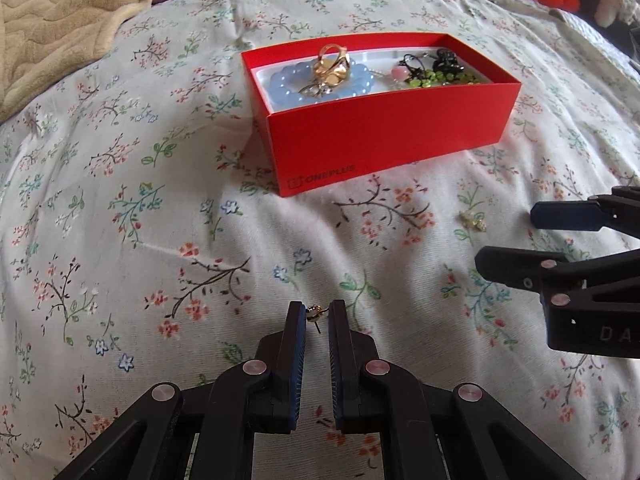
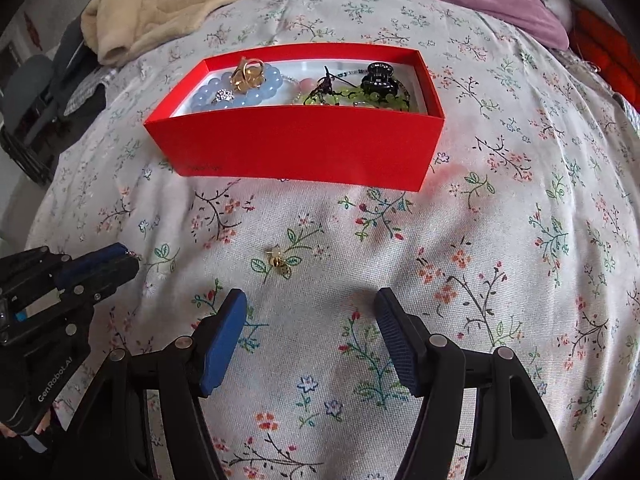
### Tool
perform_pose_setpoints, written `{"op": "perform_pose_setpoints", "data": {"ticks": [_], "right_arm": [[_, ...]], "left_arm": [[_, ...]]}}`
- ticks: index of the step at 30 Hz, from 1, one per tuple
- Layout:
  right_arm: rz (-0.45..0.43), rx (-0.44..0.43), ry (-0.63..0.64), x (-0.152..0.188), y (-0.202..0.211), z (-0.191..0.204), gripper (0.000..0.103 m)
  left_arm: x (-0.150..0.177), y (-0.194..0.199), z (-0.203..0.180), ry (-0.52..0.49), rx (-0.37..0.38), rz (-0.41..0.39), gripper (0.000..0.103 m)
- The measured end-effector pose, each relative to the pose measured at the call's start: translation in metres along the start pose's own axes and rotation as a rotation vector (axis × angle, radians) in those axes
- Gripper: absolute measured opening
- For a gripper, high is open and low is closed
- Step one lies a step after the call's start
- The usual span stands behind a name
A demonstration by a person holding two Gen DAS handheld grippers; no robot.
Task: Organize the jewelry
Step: 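Grasp a gold earring with the left tool while the right tool grasps another earring, then carry both earrings over the red box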
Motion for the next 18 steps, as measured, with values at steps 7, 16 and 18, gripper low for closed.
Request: {"op": "perform_pose_setpoints", "data": {"ticks": [7,16,18], "right_arm": [[-0.026,0.043,0.067,-0.008,-0.010,0.018,0.041],[-0.030,0.034,0.058,-0.016,-0.015,0.023,0.016],[-0.030,0.034,0.065,-0.015,-0.014,0.024,0.013]], "left_arm": [[0.002,0.001,0.006,0.010,0.004,0.000,0.006],[0.003,0.003,0.009,0.011,0.005,-0.001,0.006],[0.003,0.003,0.010,0.014,0.004,-0.002,0.006]]}}
Point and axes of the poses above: each gripper's, at about its wrist camera, not at the fingertips, and y roughly against the way its jaws point, z to its left, x to its underside, the point moved 9 cm from there along -y, roughly the way its jaws point, and after that the axes turned 4 degrees about -z, right-handed, at the moved point
